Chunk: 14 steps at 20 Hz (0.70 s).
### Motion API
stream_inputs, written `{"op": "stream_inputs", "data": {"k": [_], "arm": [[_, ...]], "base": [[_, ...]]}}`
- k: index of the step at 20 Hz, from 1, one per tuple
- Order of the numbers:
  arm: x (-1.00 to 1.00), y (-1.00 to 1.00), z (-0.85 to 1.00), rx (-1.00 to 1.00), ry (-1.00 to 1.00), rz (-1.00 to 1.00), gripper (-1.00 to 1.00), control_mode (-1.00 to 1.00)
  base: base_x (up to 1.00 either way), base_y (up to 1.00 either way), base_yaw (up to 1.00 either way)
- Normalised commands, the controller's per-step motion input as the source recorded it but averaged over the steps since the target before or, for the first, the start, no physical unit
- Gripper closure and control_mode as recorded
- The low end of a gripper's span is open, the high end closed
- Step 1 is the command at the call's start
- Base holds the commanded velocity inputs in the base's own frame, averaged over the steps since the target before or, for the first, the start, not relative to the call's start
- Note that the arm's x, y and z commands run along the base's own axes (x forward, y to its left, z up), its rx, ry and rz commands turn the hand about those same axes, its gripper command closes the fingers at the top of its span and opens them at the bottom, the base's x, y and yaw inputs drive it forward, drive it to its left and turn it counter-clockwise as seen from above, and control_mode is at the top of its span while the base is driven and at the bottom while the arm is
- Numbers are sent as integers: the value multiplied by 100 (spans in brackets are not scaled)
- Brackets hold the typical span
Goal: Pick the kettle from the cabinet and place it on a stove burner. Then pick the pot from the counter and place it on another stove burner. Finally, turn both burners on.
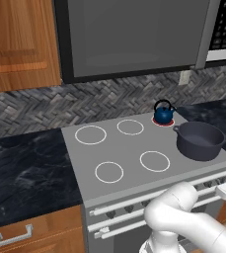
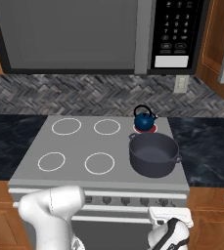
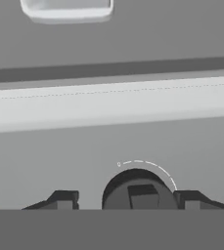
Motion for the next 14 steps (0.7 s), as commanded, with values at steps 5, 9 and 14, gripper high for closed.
{"op": "stream_inputs", "data": {"k": [5,9,14], "arm": [[0,17,0,-1,0,0,100,-100],[0,16,2,-3,0,1,100,-100],[0,-2,0,-2,0,0,100,-100]], "base": [[0,0,0],[0,0,0],[0,0,0]]}}
